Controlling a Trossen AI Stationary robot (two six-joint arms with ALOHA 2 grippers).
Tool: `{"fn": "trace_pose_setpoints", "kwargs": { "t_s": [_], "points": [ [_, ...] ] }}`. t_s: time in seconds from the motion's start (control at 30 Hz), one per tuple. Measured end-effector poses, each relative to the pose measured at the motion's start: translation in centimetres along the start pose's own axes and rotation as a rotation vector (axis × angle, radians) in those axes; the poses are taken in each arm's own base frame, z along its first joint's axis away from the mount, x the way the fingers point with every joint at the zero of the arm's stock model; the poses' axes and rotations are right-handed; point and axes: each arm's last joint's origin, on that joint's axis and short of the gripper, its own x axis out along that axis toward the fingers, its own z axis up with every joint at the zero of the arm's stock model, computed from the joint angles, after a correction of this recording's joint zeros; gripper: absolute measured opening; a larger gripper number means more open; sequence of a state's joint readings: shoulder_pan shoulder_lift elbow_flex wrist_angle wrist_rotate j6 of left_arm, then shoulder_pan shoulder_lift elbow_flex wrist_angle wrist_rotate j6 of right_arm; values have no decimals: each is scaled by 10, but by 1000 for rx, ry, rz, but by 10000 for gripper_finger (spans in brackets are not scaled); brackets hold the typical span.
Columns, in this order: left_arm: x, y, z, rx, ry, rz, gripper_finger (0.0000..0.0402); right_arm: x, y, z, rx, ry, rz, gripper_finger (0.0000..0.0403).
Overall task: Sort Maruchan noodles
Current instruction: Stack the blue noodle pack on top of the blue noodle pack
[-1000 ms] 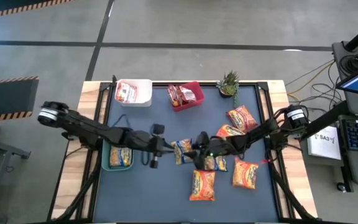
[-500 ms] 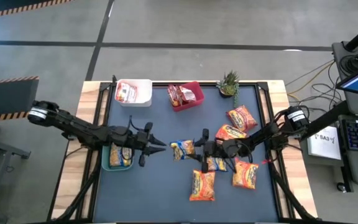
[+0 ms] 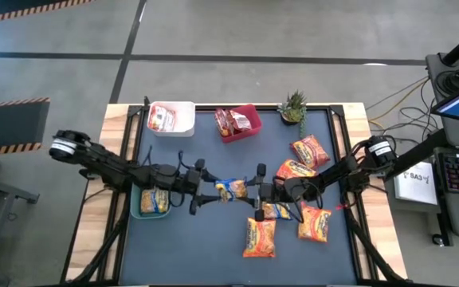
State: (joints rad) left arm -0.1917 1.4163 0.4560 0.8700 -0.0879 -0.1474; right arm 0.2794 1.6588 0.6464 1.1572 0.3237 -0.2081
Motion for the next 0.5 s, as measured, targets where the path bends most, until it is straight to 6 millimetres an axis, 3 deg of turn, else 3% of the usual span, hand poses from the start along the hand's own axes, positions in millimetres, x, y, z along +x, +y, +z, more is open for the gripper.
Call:
{"fn": "trace_pose_setpoints", "kwargs": {
  "t_s": [0.23, 0.5],
  "points": [
    [19, -1, -4, 15, 17, 2, 242, 1, 0, -1, -18, 14, -7, 165],
    [22, -1, -7, 33, 37, 3, 141, 1, 1, -3, -3, 43, -10, 169]
  ]
}}
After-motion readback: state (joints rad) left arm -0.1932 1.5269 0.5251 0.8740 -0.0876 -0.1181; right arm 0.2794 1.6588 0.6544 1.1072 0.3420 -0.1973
